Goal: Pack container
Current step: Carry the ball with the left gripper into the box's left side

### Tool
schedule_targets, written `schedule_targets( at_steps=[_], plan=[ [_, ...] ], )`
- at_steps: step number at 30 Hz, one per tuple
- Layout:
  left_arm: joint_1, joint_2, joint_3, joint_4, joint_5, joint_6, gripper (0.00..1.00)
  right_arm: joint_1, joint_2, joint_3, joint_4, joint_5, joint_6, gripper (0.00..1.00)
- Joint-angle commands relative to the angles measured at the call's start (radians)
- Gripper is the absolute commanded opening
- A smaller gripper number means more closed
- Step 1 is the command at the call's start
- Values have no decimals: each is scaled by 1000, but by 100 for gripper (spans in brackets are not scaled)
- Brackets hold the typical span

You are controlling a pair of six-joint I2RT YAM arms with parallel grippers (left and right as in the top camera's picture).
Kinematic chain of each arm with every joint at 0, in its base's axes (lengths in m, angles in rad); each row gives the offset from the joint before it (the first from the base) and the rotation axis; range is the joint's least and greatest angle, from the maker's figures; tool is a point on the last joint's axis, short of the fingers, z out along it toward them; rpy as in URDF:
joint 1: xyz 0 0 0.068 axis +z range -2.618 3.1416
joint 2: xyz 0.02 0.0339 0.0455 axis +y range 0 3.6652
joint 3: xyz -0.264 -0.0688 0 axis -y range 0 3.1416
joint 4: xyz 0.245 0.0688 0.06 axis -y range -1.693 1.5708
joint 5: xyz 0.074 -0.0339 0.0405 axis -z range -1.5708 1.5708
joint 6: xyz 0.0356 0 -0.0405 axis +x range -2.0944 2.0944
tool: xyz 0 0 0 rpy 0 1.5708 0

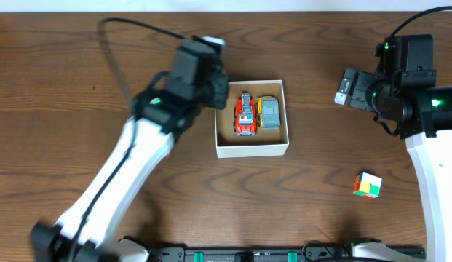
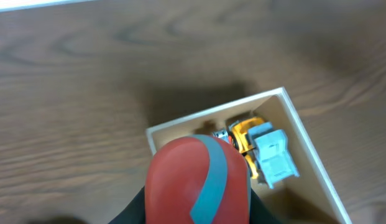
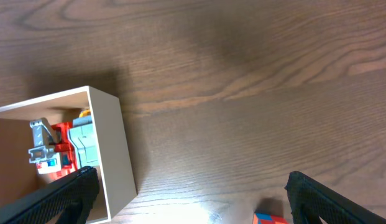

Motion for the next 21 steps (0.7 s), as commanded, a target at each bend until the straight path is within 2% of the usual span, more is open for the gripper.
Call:
schedule_targets(
  at_steps=[1,6,20,21],
  plan=[
    [-26,115,5,34,-28,9,6,-8,-2,-4,-3,-3,-13,99],
    [-24,237,5,62,-28,8,6,-8,-2,-4,-10,-3,-20,99],
    [-9,385,5,83,-28,13,6,-8,-2,-4,-11,-3,-20,99],
    [-9,391,5,82,-28,13,9,-8,-2,-4,-13,-3,-20,99]
  ],
)
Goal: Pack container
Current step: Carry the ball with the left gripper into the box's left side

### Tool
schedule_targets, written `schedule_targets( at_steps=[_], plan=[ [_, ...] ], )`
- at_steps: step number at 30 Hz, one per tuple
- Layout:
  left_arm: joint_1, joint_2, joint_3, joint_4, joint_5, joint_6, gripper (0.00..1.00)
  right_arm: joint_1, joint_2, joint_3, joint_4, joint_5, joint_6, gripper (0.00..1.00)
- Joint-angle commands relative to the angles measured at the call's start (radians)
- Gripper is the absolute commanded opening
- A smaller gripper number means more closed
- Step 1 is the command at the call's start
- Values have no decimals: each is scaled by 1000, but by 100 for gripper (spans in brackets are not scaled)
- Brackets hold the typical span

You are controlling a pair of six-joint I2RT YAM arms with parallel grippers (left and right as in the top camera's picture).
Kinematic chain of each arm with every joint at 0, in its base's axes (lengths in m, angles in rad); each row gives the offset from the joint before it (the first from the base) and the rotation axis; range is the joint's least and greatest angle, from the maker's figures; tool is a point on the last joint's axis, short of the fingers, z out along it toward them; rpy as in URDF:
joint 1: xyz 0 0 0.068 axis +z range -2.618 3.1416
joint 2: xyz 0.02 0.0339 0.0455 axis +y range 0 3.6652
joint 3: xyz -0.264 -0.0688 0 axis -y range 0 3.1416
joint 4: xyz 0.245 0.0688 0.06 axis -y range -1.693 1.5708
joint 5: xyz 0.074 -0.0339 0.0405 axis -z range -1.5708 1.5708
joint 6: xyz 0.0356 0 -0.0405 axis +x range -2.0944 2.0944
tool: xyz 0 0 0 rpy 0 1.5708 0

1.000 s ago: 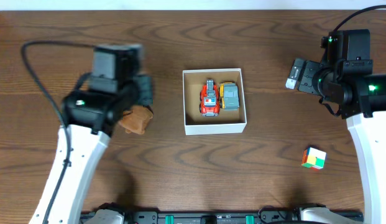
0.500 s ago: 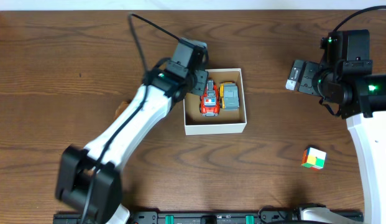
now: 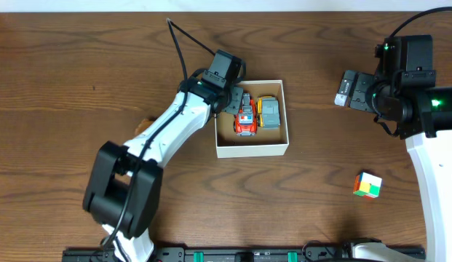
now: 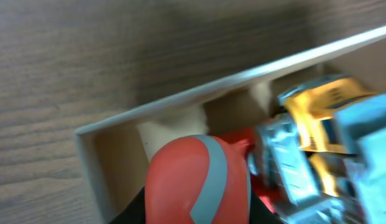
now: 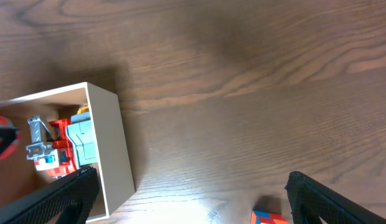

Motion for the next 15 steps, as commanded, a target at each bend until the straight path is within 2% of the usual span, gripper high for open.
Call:
schedule_targets(
  at_steps=[1,2,3,6,11,15],
  plan=[
    [4,37,5,-3,-19,9,17,-8,-2,-4,-5,-3,-13,99],
    [4,39,5,-3,-19,9,25,-8,-2,-4,-6,-3,-17,99],
    [4,39,5,-2,-19,9,29,-8,-2,-4,-7,-3,-20,99],
    [4,35,6,1,-19,10,63,-8,-2,-4,-8,-3,-20,99],
    [4,35,5,1,-19,9,70,-8,-2,-4,-8,-3,-20,99],
    [4,23,6,0,-19,9,71,-8,-2,-4,-8,-4,-20,99]
  ],
)
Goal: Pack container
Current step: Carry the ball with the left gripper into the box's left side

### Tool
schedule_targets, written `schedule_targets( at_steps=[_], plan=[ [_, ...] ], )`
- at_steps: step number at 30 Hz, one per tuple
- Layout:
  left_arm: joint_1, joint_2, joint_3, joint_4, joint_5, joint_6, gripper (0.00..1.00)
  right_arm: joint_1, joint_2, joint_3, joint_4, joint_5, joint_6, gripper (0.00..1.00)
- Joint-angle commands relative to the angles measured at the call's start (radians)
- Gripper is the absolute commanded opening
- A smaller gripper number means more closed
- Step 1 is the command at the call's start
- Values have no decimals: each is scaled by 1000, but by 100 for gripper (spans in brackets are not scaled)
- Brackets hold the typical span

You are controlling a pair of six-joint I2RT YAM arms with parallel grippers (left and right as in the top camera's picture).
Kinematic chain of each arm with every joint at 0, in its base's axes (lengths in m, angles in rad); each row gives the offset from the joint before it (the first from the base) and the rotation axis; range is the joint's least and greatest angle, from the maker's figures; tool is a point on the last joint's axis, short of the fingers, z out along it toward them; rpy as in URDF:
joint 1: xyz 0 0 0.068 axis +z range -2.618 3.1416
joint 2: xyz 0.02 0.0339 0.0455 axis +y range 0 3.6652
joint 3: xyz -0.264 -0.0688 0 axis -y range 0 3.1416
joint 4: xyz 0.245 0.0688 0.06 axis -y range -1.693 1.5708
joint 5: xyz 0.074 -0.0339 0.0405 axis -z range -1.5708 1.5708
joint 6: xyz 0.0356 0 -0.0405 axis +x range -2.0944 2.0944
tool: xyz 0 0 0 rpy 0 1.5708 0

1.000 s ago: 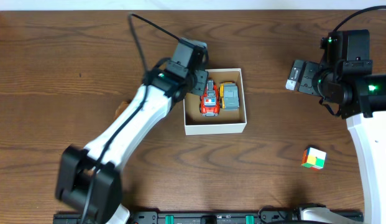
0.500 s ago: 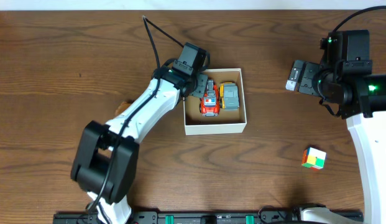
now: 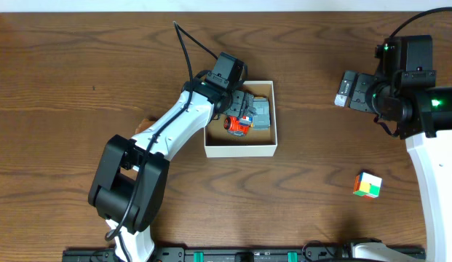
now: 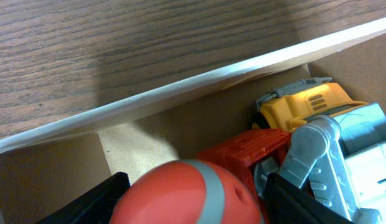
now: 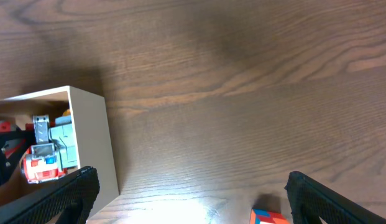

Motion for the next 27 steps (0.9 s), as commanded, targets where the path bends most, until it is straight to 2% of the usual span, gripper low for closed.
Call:
schedule_targets(
  at_steps=[1,17,19,21,23,24,25,27],
  plan=[
    [7,-15,4,-6,-19,2,71,-8,-2,-4,-3,-3,-19,99],
    [7,-190,10,-10,-19,2,70,-8,-2,-4,-7,-3,-19,99],
    [7,-210,10,-34,-19,2,65,-8,-2,-4,-8,-3,-19,99],
    [7,-227,10,-89,-20,2,55,-8,-2,-4,-8,-3,-19,99],
    [7,-238,10,-177,-20,2,42,-8,-2,-4,-8,-3,-23,99],
    [7,-241,10,-228,-21,1,30,-8,-2,-4,-8,-3,-24,99],
    [7,-241,10,-285,-21,1,23,-8,-2,-4,-8,-3,-27,99],
    [7,-240,10,-367,-24,1,14,-8,-1,-4,-7,-4,-26,99]
  ],
)
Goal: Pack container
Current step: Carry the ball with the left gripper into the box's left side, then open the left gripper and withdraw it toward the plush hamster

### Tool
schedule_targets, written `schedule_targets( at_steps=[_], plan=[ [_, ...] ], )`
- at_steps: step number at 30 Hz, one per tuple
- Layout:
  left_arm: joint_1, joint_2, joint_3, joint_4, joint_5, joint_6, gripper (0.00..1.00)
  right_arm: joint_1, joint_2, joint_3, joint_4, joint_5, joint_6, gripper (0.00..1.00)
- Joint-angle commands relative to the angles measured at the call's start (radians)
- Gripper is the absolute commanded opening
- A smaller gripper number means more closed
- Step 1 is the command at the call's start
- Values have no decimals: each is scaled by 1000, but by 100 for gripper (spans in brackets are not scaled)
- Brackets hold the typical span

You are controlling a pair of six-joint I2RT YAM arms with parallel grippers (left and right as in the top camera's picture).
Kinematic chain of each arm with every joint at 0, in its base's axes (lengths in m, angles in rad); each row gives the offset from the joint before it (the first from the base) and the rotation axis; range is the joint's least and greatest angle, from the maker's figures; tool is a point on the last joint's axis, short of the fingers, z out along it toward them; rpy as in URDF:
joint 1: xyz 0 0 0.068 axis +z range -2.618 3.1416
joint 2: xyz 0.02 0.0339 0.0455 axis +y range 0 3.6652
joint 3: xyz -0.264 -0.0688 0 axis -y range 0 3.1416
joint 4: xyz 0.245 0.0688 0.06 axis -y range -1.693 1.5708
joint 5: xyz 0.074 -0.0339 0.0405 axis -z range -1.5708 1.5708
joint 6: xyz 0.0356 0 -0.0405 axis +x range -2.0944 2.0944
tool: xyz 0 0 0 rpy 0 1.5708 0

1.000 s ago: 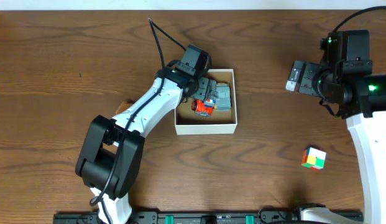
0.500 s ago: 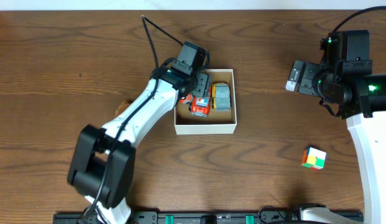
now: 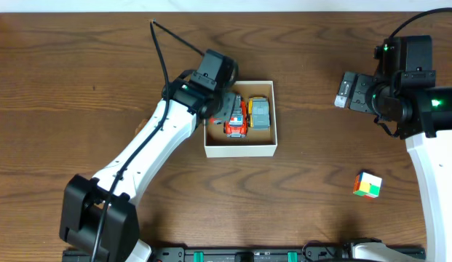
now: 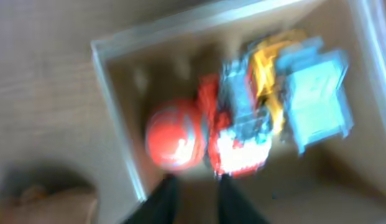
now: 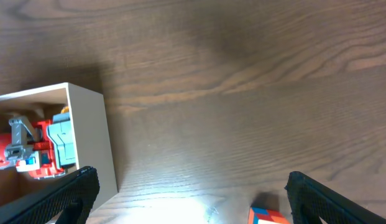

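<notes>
The white box [image 3: 240,151] stands mid-table. In it lie a red toy truck [image 3: 236,118] and a yellow-and-grey truck [image 3: 260,113]. The left wrist view, blurred, shows a red ball [image 4: 176,140] on the box floor left of the red truck [image 4: 239,140]. My left gripper [image 4: 196,200] hovers above the box's left part, its fingers [image 4: 165,198] a narrow gap apart with nothing between them. In the overhead view it [image 3: 220,109] covers the ball. My right gripper [image 5: 193,199] hangs wide open and empty at the far right. A colour cube [image 3: 367,185] lies on the table.
The cube [image 5: 267,216] peeks in at the bottom edge of the right wrist view, right of the box wall [image 5: 93,137]. A tan object [image 4: 43,202] lies on the table left of the box. The right arm's body [image 3: 407,80] fills the right edge.
My left gripper was low inside the box with fingers spread round the red ball. Now it is higher, the ball lies free on the box floor, and the trucks lie straighter.
My left gripper held the red ball above the box's left edge, then at the box's inner corner. Then the box stood shifted left with the trucks askew and the fingers apart round the ball. Now the ball rests in the box. The right arm stayed still.
</notes>
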Motion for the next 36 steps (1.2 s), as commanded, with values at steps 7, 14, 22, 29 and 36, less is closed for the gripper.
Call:
schedule_targets(
  at_steps=[7,14,22,29,36],
  plan=[
    [4,2,7,-124,-43,-2,6,-8,-1,-3,0,-4,-19,99],
    [3,49,7,-95,-42,-2,6,-8,-1,-3,0,-4,-19,99],
    [3,115,7,-37,-42,-2,6,-8,-1,-3,0,-4,-19,99],
    [4,208,7,82,-43,-1,6,-8,-1,-3,-3,-4,-19,99],
    [4,252,8,150,-43,2,7,-8,-1,-3,-16,-3,-19,99]
  ],
)
